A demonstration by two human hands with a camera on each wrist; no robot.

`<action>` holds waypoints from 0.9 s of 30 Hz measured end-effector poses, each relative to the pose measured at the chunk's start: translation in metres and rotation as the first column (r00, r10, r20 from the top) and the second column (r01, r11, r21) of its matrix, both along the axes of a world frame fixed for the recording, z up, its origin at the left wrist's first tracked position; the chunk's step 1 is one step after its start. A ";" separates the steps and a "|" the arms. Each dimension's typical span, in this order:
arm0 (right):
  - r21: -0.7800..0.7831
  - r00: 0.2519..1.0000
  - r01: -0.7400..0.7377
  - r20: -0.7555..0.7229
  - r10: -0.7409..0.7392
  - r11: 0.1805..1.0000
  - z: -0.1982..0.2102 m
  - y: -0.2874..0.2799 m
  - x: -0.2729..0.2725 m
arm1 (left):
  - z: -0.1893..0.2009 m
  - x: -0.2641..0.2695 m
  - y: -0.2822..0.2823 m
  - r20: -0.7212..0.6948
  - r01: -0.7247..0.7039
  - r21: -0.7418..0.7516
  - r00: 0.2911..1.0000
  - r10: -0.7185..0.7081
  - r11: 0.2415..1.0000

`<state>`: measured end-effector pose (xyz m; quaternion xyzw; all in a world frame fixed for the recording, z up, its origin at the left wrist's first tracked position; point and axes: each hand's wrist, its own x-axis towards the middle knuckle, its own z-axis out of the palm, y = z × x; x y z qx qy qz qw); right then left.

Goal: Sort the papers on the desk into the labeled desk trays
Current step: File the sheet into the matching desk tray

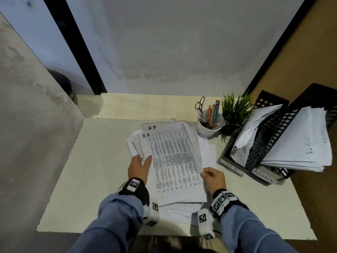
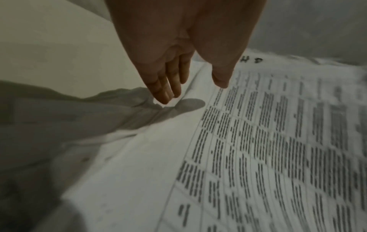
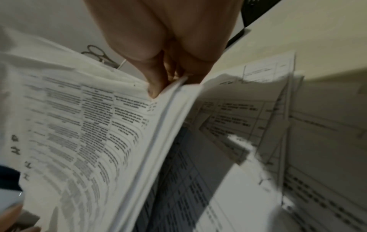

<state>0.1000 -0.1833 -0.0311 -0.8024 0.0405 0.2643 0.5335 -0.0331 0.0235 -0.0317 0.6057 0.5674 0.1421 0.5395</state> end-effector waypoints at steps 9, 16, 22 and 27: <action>0.087 0.988 0.006 -0.151 0.007 0.996 0.006 -0.013 0.010 | 0.007 0.011 0.010 0.095 0.110 0.044 0.989 -0.114 0.993; -0.080 0.993 -0.094 -0.085 0.087 0.992 0.007 -0.007 0.010 | 0.005 0.010 0.004 0.176 0.139 0.036 0.974 -0.143 0.990; 0.031 0.998 -0.067 -0.004 0.067 0.997 0.029 0.005 0.006 | 0.012 0.004 -0.003 0.295 0.214 -0.046 0.936 -0.191 0.976; 0.240 0.995 0.064 -0.095 -0.042 0.969 0.047 0.013 0.013 | 0.028 0.003 -0.004 0.361 0.253 -0.148 0.914 -0.186 0.956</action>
